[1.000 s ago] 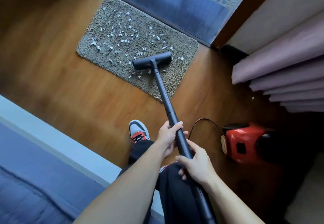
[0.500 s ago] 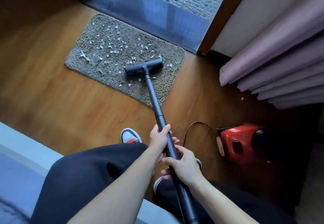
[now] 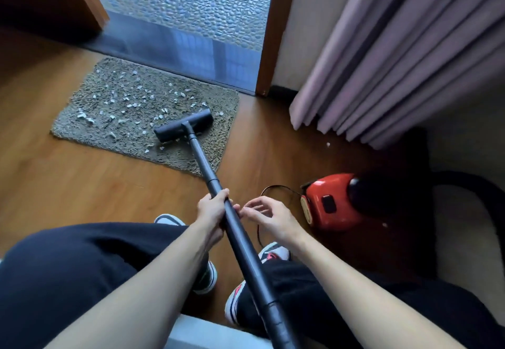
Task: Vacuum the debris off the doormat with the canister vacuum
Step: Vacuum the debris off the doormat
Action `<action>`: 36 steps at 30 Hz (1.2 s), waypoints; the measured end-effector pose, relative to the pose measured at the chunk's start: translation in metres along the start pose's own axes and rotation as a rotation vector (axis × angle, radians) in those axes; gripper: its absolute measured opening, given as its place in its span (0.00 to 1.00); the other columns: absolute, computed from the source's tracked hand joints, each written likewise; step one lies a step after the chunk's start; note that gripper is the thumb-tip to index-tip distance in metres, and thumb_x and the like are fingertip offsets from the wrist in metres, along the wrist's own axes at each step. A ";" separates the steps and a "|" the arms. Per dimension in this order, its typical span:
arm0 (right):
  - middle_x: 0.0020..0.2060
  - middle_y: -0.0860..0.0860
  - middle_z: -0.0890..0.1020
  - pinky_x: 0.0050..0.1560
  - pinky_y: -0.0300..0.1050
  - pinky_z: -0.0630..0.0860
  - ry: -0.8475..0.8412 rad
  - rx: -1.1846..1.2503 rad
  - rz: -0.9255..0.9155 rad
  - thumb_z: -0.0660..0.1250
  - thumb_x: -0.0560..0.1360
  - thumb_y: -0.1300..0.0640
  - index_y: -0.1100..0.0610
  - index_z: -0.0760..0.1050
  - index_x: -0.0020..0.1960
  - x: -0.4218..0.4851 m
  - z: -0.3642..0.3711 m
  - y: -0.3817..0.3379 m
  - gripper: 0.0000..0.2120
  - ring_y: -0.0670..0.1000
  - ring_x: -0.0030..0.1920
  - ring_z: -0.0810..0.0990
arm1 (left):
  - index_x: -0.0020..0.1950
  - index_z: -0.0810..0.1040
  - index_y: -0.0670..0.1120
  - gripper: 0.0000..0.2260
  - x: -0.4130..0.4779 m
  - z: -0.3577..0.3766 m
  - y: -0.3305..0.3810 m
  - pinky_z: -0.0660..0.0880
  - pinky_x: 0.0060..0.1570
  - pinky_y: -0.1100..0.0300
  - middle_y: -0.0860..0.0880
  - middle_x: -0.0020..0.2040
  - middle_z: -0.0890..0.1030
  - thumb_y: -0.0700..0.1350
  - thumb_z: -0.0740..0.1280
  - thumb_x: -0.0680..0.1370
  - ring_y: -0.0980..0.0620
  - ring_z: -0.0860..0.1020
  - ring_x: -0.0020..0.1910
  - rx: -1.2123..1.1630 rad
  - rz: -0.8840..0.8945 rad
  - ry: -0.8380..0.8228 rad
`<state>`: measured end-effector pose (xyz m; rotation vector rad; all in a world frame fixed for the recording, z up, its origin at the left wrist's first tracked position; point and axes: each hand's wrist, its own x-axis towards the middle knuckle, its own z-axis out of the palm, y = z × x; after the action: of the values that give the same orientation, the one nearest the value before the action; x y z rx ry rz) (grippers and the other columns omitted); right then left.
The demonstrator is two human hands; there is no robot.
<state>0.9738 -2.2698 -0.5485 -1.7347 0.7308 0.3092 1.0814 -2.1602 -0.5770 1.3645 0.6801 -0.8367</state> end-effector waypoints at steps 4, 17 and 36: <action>0.63 0.49 0.82 0.70 0.50 0.73 0.263 -0.224 0.017 0.68 0.72 0.35 0.51 0.79 0.66 0.005 -0.044 0.054 0.28 0.49 0.66 0.78 | 0.50 0.71 0.41 0.06 -0.006 0.011 -0.010 0.77 0.24 0.59 0.43 0.34 0.72 0.40 0.67 0.81 0.48 0.74 0.28 -0.012 -0.012 -0.008; 0.83 0.53 0.37 0.83 0.50 0.46 0.040 -1.114 0.372 0.61 0.81 0.49 0.59 0.36 0.84 0.031 -0.110 0.167 0.43 0.51 0.84 0.41 | 0.46 0.71 0.42 0.06 -0.003 0.043 -0.031 0.76 0.24 0.60 0.44 0.35 0.73 0.40 0.67 0.81 0.51 0.76 0.22 0.023 0.020 -0.009; 0.83 0.58 0.36 0.83 0.50 0.46 0.037 -1.146 0.386 0.67 0.75 0.46 0.62 0.38 0.83 0.055 -0.104 0.183 0.51 0.55 0.84 0.40 | 0.45 0.73 0.42 0.07 0.009 0.048 -0.038 0.76 0.24 0.60 0.45 0.35 0.74 0.41 0.67 0.81 0.51 0.75 0.23 0.047 0.036 0.010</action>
<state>0.8863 -2.4095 -0.6909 -2.6467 1.0085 1.1265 1.0518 -2.2089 -0.6007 1.4204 0.6453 -0.8215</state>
